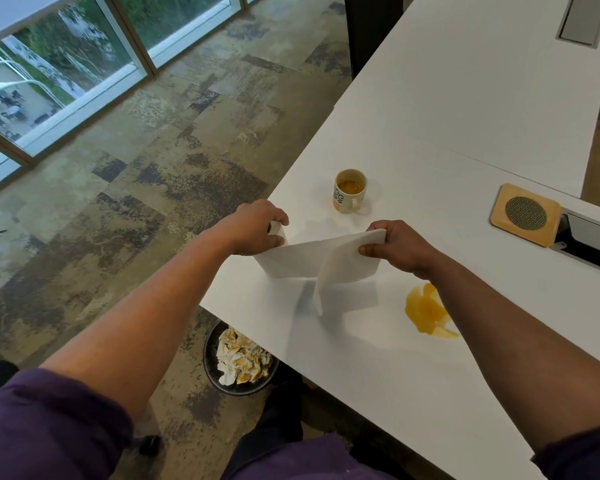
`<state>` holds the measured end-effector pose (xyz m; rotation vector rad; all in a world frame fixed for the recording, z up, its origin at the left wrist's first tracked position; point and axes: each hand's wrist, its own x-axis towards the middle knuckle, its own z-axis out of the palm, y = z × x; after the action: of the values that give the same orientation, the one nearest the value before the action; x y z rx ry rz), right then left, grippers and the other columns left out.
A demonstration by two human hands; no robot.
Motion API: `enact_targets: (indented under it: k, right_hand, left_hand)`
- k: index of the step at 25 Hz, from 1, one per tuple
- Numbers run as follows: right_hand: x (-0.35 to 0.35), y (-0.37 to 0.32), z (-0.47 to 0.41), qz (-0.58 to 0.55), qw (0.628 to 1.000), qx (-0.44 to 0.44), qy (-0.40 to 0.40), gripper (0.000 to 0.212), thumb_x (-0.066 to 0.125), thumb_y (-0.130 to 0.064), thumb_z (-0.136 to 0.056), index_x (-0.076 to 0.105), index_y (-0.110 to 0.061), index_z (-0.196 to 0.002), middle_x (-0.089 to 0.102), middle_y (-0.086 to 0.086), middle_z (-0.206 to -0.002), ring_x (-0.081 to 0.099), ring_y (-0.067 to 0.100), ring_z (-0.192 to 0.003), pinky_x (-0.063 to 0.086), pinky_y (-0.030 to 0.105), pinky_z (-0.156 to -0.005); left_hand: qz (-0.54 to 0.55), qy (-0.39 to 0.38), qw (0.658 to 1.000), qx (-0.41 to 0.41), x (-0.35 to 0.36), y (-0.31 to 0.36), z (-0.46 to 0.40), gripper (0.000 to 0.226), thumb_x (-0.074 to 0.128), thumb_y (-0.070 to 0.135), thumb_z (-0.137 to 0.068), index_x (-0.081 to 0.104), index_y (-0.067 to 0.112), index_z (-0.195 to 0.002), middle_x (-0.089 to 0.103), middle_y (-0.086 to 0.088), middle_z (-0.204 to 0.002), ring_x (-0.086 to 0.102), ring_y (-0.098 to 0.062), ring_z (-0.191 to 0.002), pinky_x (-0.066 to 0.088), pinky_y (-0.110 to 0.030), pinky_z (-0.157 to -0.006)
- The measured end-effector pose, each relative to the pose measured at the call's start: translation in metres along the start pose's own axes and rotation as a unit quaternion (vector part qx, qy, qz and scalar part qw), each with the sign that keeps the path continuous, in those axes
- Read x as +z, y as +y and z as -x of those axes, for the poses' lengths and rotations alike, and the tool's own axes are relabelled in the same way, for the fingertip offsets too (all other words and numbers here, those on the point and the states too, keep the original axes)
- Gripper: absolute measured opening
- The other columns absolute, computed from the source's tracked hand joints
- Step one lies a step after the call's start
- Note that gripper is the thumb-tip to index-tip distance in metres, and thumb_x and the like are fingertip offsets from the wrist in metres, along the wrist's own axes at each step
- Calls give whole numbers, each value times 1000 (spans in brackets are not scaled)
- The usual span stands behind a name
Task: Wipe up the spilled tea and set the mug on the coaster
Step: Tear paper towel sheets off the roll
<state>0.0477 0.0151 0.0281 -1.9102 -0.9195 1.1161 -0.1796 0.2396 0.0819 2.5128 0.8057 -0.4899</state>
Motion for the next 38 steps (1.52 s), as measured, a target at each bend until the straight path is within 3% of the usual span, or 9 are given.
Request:
enact_targets:
  k: [3, 5, 7, 9, 13, 20, 25, 30, 38]
  right_hand:
    - [-1, 5, 2, -32, 999, -1, 42, 11, 77, -15, -86, 67, -18, -89, 70, -7, -81, 63, -4, -64, 47, 12, -55]
    - [0, 9, 3, -53, 996, 2, 75, 10, 76, -18, -88, 67, -21, -89, 70, -4, -86, 64, 2, -69, 49, 15, -57]
    - [0, 15, 4, -75, 991, 7, 111, 11, 76, -18, -88, 66, -22, -91, 70, -1, -90, 64, 10, -76, 50, 21, -60]
    - [0, 20, 5, -100, 984, 18, 143, 13, 75, -16, -88, 68, -23, -97, 71, 2, -97, 66, 17, -85, 55, 30, -69]
    - [1, 24, 5, -143, 972, 38, 181, 11, 73, -18, -90, 72, -29, -93, 75, 1, -98, 70, 23, -90, 59, 39, -76]
    - [4, 28, 3, -167, 964, 37, 204, 8, 68, -22, -94, 73, -24, -89, 73, 3, -92, 67, 20, -82, 56, 40, -75]
    - [8, 30, -1, -174, 959, 41, 218, 14, 68, -24, -95, 73, -24, -82, 70, -3, -87, 63, 17, -78, 54, 37, -71]
    - [1, 41, -1, -161, 955, 58, 240, 13, 67, -23, -94, 73, -25, -83, 70, 4, -92, 61, 22, -84, 52, 40, -74]
    - [-16, 49, 3, -164, 939, 50, 299, 15, 65, -19, -96, 71, -23, -83, 66, 3, -87, 57, 21, -80, 48, 40, -72]
  left_hand:
    - [15, 11, 1000, 7, 3, -5, -5, 28, 54, 38, -101, 61, 38, -128, 42, -5, -147, 42, -39, -132, 38, -53, -111]
    - [31, 0, 1000, 5, 6, -8, -7, 29, 46, 46, -103, 59, 42, -128, 33, -9, -156, 25, -41, -146, 27, -57, -118]
    - [33, -28, 999, -6, 9, -11, -6, 46, 46, 67, -95, 50, 46, -135, 20, -7, -165, 8, -40, -153, 18, -62, -119]
    - [10, -44, 999, -10, 11, -15, -3, 74, 62, 79, -77, 39, 47, -140, 12, 1, -167, 4, -36, -154, 20, -66, -117]
    - [13, -5, 1000, 18, 22, -20, -1, 80, 85, 53, -72, 39, 43, -136, 23, 4, -160, 21, -34, -147, 36, -60, -112]
    - [61, 62, 995, 55, 34, -26, -4, 54, 75, 50, -83, 47, 40, -127, 44, 6, -130, 54, -24, -111, 51, -37, -91]
    - [86, 34, 992, 81, 27, -26, -3, 43, 76, 45, -84, 50, 45, -118, 47, 11, -119, 57, -17, -101, 45, -26, -80]
    - [84, 38, 993, 77, 20, -36, -2, 41, 75, 42, -85, 52, 41, -120, 52, 6, -121, 57, -19, -104, 45, -29, -83]
    - [50, 11, 996, 70, 11, -44, 1, 42, 77, 43, -81, 47, 52, -109, 51, 11, -114, 56, -18, -99, 45, -29, -78]
